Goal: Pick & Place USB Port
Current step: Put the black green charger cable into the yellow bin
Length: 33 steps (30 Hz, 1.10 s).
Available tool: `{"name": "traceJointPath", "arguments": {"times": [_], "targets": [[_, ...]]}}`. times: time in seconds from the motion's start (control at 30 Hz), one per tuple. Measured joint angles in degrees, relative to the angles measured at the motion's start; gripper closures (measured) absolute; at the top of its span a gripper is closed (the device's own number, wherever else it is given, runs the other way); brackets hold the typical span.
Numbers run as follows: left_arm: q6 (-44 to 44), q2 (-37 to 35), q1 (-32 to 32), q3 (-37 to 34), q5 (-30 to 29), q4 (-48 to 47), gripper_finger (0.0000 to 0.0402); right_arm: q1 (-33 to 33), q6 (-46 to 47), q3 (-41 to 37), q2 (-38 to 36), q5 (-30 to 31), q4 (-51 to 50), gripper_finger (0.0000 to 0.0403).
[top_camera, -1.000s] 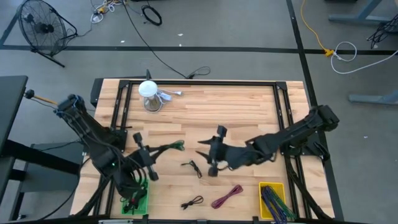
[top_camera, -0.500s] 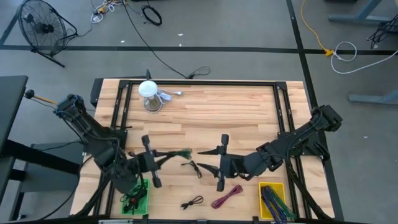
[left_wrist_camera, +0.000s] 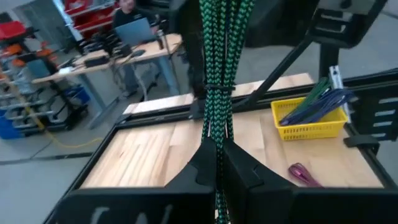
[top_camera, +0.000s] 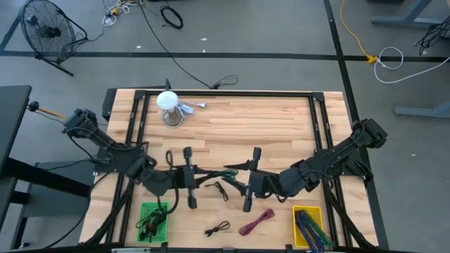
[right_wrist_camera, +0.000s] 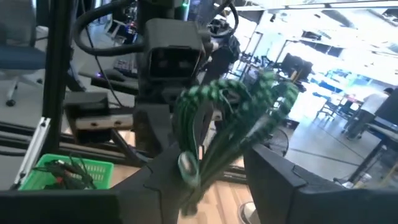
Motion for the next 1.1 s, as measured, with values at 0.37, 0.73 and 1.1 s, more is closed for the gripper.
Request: {"name": "traceJointPath", "arguments": {"times": [0.37, 0.73, 1.1], "targets": [[1.6, 0.6, 2.6, 0.0, 1.9, 1.6, 0.0386, 0.1, 2.3, 0.0, 0.0, 11.6, -1.7, 0.0361], [2.8, 0.6, 1.9, 0.0, 1.2, 1.6, 0.0351, 0.5, 3.3, 0.0, -0.1, 14.3, -1.0, 0.0393], [6.5, -2.7, -3.9, 0.0, -7.2, -1.8, 0.0347, 7.3, 11.9, 0.0, -7.3, 28.2, -15.2, 0.0394]]}}
